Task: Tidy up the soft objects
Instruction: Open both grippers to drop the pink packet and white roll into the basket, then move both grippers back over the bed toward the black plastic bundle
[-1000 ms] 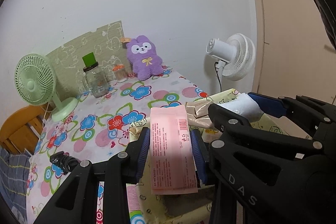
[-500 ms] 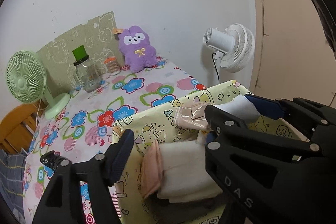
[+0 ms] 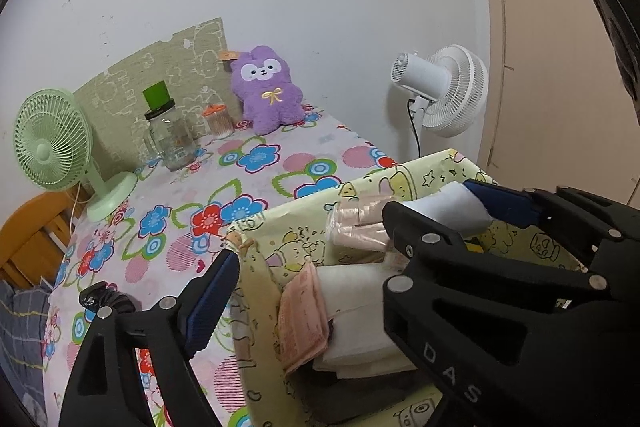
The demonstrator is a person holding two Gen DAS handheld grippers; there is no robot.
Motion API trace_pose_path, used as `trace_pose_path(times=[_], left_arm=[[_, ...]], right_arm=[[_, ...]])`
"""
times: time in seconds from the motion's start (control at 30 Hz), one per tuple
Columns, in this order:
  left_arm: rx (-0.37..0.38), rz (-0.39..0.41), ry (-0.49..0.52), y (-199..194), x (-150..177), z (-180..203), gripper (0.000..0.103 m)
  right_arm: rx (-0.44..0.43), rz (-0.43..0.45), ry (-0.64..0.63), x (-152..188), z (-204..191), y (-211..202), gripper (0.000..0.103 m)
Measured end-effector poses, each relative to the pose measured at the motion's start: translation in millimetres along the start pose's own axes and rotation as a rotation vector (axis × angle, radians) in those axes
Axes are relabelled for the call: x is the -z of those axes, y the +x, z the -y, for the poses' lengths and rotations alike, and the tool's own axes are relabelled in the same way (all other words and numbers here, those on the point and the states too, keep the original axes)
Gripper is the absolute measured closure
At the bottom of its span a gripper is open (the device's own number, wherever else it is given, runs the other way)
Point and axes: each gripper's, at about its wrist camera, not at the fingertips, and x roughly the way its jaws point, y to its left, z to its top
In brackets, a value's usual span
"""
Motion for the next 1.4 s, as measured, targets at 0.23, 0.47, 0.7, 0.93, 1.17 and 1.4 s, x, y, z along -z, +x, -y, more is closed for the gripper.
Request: trace_pose_path(times=[0.23,0.47,0.7,0.93,1.17,1.4], left_arm=[[0.002,0.003,-0.016,-9.3,2.0,-10.8,0.013],[-0.011,0.024,-0.032,-24.7,6.2,-24.3,0.01],[-0.023,0.045,-0.047,-38.0,12.6,-42.2,0.008],[-0.049,0.056,-0.057,-50.3,22.4,-63.2,0.007],[-0.077,0.064,-0.065,-60.6,32.7,-86.4,0.007],[-0.096,0.059,-0.079,-65.4,43.1,-111.0,0.007]], right_arm=[[0.014,0.035,-0.02,-0.2,-11.5,-10.3,0.02],[0.015,0.053,-0.037,-1.1,-27.5,-22.8,0.02],[0.009,0.068,-0.055,-0.2,-48.1,-33.5,0.02],[-0.005,0.072,-0.077,2.6,-74.1,-39.8,0.02],[-0.023,0.076,-0.101,6.3,-101.2,-42.3,0.02],[-0.045,0.075,-0.129,8.3,-128.6,-39.8,0.02]])
